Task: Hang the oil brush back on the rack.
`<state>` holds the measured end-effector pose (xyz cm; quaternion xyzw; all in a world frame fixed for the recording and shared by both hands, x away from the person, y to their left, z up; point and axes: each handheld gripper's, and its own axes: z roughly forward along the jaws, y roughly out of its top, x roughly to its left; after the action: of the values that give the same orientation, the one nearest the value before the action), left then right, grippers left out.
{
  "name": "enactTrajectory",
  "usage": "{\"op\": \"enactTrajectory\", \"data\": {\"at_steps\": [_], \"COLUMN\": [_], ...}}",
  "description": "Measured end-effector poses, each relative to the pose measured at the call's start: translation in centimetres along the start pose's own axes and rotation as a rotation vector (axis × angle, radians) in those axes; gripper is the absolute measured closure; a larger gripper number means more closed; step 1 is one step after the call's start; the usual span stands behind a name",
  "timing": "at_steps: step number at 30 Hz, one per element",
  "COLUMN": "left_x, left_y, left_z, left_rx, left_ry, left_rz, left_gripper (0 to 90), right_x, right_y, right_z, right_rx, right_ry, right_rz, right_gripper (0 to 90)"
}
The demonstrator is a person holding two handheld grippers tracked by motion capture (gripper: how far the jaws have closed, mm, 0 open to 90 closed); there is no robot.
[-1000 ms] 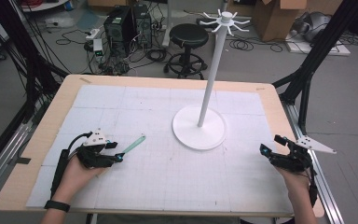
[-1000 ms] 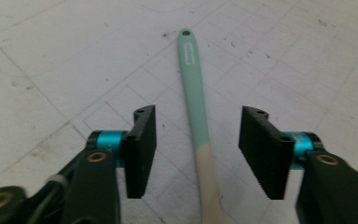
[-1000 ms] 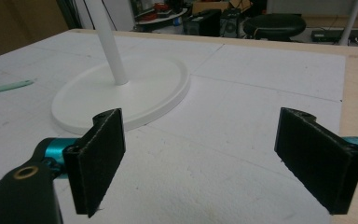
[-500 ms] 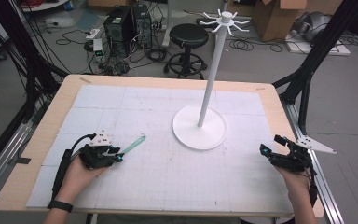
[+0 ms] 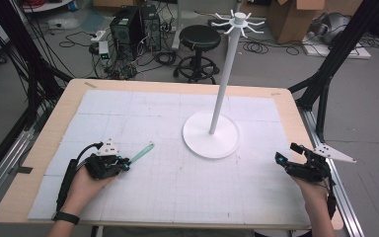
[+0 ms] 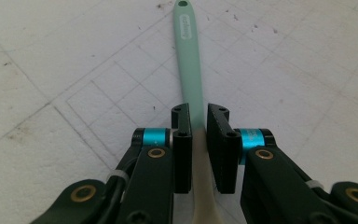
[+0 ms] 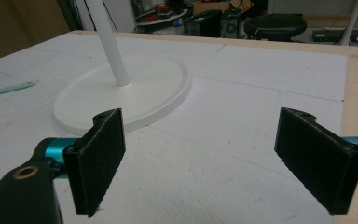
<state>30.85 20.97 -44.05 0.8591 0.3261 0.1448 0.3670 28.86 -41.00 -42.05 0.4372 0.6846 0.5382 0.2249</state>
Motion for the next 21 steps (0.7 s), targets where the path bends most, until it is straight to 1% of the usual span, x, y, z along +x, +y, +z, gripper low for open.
{"op": "enactTrajectory", "data": {"at_steps": [3, 4, 8, 10, 11, 14, 15, 18, 19, 20, 21], "left_x": [0.0, 0.0, -0.1, 0.0, 0.1, 0.2, 0.2, 0.4, 0.4, 0.6, 0.6], "left_y": [0.0, 0.0, 0.1, 0.1, 0.0, 0.0, 0.1, 0.1, 0.2, 0.2, 0.3], "left_z": [0.0, 0.0, 0.0, 0.0, 0.0, -0.1, -0.1, -0.4, -0.5, -0.9, -1.0], "left_rx": [0.001, 0.003, 0.004, 0.000, -0.002, -0.009, -0.017, -0.049, -0.067, -0.096, -0.114], "left_ry": [0.002, 0.003, 0.005, -0.003, -0.008, -0.011, -0.006, -0.016, -0.022, -0.031, -0.034], "left_rz": [-0.004, -0.006, -0.003, -0.010, -0.021, -0.018, -0.020, -0.028, -0.041, -0.045, -0.051], "left_gripper": [81.2, 81.4, 81.8, 81.9, 81.9, 82.0, 82.0, 82.0, 82.0, 82.0, 82.0], "right_x": [-0.1, 0.0, 0.0, 0.0, -0.1, -0.1, -0.1, -0.1, -0.1, -0.1, -0.1], "right_y": [0.0, 0.0, 0.0, 0.0, 0.0, 0.0, 0.0, 0.0, 0.0, 0.0, 0.0], "right_z": [0.0, 0.0, 0.0, 0.0, 0.0, 0.0, 0.0, 0.0, 0.0, 0.0, 0.0], "right_rx": [-0.002, 0.002, 0.000, 0.000, -0.001, 0.000, 0.000, -0.001, -0.001, 0.000, 0.000], "right_ry": [-0.001, -0.002, 0.000, -0.002, -0.002, -0.001, 0.000, -0.001, 0.000, 0.000, -0.001], "right_rz": [-0.001, 0.006, 0.003, 0.003, 0.003, 0.003, 0.003, 0.005, 0.004, 0.004, 0.004], "right_gripper": [15.3, 15.4, 15.4, 15.4, 15.4, 15.4, 15.4, 15.4, 15.4, 15.4, 15.4]}}
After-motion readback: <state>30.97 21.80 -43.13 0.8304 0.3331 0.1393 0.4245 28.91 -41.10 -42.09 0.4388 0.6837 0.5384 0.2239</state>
